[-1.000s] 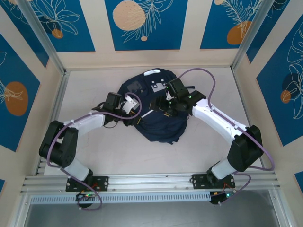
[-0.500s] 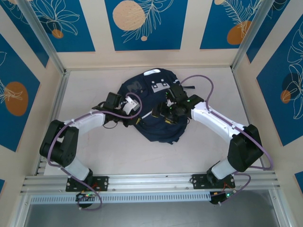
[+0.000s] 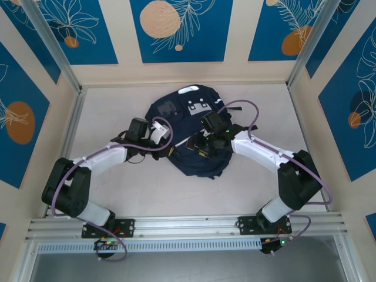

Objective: Pack the student bag
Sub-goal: Zip the student bag at the center of the table.

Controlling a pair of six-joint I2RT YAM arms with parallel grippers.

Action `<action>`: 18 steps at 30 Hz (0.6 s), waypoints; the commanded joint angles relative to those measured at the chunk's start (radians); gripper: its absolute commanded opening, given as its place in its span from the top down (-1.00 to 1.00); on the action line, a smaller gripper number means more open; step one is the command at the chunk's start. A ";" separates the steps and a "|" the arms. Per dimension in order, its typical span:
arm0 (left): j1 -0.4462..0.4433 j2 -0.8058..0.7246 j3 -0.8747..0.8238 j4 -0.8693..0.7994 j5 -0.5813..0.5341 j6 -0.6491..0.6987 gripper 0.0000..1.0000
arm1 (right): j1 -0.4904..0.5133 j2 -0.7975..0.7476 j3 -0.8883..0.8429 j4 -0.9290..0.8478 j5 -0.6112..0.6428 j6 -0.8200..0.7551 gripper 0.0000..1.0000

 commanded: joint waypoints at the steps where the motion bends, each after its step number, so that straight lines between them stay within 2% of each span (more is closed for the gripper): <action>1: -0.043 -0.051 -0.037 0.032 0.062 -0.091 1.00 | 0.009 0.033 -0.006 0.086 -0.027 0.008 0.08; 7: -0.106 -0.091 -0.073 0.086 0.033 -0.181 1.00 | 0.009 0.076 0.019 0.109 -0.037 0.008 0.20; 11: -0.120 -0.136 -0.085 0.055 -0.123 -0.231 1.00 | 0.007 0.068 0.018 0.093 -0.018 0.007 0.21; 13: -0.116 -0.157 -0.079 0.016 -0.217 -0.247 0.79 | 0.004 0.055 0.013 0.078 0.001 0.006 0.21; 14: -0.114 -0.162 -0.073 -0.003 -0.244 -0.255 0.62 | 0.002 0.049 0.010 0.073 0.006 0.003 0.21; 15: -0.112 -0.159 -0.068 -0.014 -0.258 -0.267 0.45 | -0.001 0.045 0.007 0.071 0.008 0.003 0.21; 18: -0.113 -0.135 -0.063 -0.023 -0.257 -0.301 0.21 | -0.005 0.043 0.003 0.069 0.000 0.005 0.21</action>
